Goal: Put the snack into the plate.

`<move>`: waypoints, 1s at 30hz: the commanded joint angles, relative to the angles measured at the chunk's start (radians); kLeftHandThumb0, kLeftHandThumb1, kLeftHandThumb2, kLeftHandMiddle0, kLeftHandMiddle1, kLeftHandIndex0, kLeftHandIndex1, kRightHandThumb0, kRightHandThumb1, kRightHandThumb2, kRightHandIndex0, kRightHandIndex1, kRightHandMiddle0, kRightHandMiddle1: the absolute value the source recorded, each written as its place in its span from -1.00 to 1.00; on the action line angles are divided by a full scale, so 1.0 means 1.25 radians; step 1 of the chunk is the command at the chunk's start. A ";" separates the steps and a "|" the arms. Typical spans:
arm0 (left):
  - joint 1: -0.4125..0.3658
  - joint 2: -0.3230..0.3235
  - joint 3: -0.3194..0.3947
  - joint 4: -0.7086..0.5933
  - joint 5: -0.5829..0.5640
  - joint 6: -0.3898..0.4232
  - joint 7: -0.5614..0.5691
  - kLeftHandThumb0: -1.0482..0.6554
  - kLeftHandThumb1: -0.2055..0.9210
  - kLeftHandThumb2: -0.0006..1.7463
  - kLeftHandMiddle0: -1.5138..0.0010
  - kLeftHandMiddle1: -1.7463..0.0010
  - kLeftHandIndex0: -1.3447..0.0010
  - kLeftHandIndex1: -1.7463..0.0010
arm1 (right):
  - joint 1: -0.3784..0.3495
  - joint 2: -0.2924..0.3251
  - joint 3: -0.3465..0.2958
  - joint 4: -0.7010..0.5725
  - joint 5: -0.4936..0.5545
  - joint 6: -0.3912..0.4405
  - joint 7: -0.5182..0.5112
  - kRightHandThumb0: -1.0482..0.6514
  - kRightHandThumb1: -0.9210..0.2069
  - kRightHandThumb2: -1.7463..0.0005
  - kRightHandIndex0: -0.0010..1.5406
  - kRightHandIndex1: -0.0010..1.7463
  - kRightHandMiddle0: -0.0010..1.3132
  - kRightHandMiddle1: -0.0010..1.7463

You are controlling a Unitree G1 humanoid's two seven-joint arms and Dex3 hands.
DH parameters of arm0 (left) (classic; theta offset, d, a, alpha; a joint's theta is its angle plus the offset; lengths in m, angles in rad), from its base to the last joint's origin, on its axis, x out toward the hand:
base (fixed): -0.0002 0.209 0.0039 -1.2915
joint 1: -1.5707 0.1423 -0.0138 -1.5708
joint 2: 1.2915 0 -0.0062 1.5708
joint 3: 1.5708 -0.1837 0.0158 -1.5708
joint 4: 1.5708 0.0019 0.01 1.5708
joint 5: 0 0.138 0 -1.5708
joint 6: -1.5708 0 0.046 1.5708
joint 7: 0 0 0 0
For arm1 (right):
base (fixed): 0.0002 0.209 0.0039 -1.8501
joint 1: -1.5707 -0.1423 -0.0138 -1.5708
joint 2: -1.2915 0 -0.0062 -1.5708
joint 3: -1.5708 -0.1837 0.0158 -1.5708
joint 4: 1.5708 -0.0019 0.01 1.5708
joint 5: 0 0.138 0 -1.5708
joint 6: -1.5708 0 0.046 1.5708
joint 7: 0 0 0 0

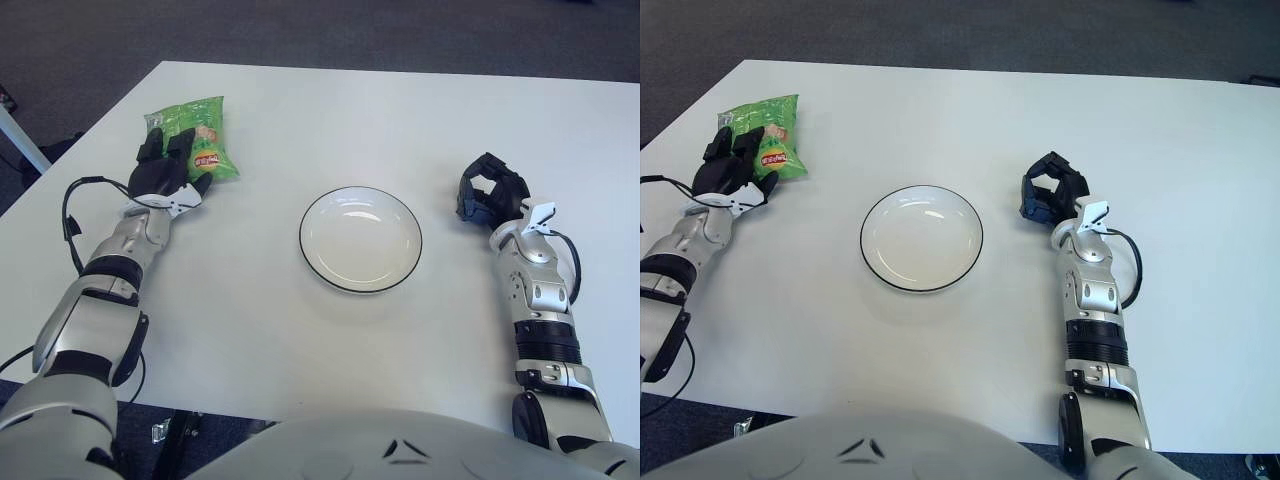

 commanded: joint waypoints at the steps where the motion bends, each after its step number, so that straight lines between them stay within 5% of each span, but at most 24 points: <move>1: 0.004 -0.002 -0.013 0.014 0.004 -0.008 -0.007 -0.88 1.00 0.10 0.85 0.76 1.00 0.19 | 0.042 0.004 0.007 0.029 -0.005 0.039 0.005 -0.31 -0.07 -0.40 0.68 1.00 -0.15 1.00; 4: 0.005 -0.001 -0.016 0.013 0.004 -0.018 -0.003 -0.86 1.00 0.10 0.95 0.53 1.00 0.13 | 0.043 0.004 0.007 0.025 -0.006 0.041 0.004 -0.31 -0.07 -0.40 0.68 1.00 -0.16 1.00; 10: 0.014 0.002 -0.029 -0.004 0.015 -0.066 0.031 -0.85 1.00 0.14 0.97 0.36 1.00 0.05 | 0.043 0.004 0.008 0.024 -0.006 0.042 0.005 -0.31 -0.07 -0.40 0.68 1.00 -0.16 1.00; 30: 0.028 0.015 -0.025 -0.004 -0.019 -0.331 0.011 -0.85 1.00 0.20 0.86 0.14 1.00 -0.17 | 0.044 0.003 0.010 0.019 -0.004 0.045 0.006 -0.30 -0.07 -0.40 0.68 1.00 -0.16 1.00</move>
